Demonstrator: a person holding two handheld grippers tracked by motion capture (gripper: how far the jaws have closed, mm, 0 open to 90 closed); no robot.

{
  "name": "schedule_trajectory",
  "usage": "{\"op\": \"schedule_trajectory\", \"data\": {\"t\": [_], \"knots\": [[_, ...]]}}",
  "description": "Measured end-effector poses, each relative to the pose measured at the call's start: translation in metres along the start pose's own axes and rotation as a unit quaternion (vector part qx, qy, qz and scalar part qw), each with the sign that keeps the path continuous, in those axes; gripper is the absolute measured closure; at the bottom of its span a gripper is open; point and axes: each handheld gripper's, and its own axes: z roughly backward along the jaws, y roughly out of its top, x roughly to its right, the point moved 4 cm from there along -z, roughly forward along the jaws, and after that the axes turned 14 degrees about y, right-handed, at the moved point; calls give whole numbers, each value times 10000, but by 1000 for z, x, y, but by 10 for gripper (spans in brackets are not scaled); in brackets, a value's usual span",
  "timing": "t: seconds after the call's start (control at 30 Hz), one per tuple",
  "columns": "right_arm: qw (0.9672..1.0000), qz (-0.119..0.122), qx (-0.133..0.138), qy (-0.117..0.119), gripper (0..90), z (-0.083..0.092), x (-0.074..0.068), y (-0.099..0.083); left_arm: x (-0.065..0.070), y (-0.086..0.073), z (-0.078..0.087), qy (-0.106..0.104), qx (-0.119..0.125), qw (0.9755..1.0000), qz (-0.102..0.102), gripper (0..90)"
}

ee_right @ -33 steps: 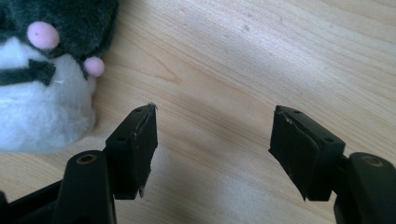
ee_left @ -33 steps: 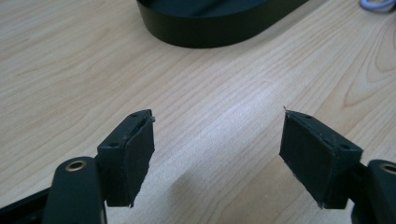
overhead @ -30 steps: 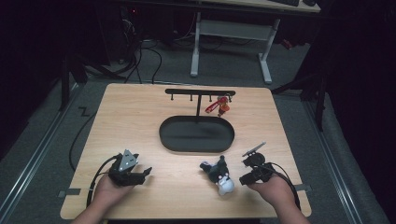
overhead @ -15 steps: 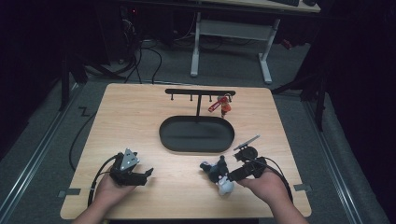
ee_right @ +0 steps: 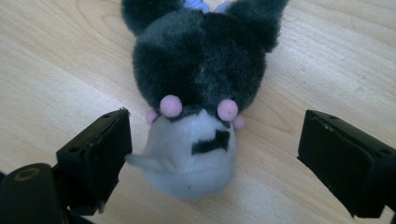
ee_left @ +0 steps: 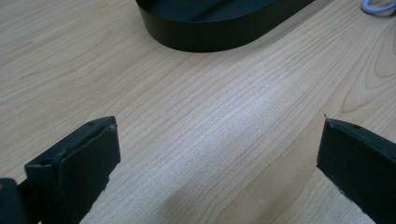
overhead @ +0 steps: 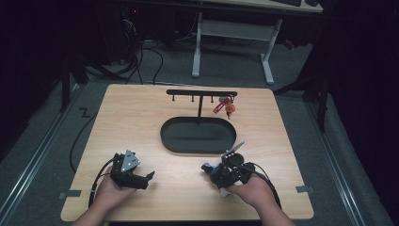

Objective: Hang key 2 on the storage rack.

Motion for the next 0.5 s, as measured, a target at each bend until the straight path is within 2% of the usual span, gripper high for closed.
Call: {"op": "schedule_trajectory", "data": {"t": [0.1, 0.17, 0.23, 0.27, 0.3, 0.33, 0.37, 0.43, 0.5], "knots": [[9999, -31, -103, 40, 149, -9, -1, 1, 0, 0, 0, -4, 23, 10000, 3, 2], [9997, 72, -156, 164, 151, -16, -3, 1, 0, -1, -1, -30, -12, 10000, -2, 3], [9994, 157, -273, 153, 177, -23, -2, 1, 0, -2, -2, -28, -33, 10000, -27, 4], [9993, 73, -330, 138, 202, -26, -3, 1, 0, -2, -1, -22, -40, 10000, -36, 4], [9990, 238, -359, 155, 224, -29, -1, 2, 0, -2, -1, -13, -38, 10000, -39, 4], [9990, 79, -387, 190, 249, -31, -2, 1, -1, -2, 0, -12, -31, 10000, -26, 4], [9988, 65, -434, 200, 286, -32, -2, 2, -1, -3, 0, -8, -17, 10000, -5, 4], [9989, 158, -415, 143, 382, -32, -1, 3, -2, -4, 1, -1, -32, 10000, 23, 4], [9989, 195, -376, 192, 430, -31, -1, 4, -2, -4, 1, -12, -42, 10000, 50, 4]]}}
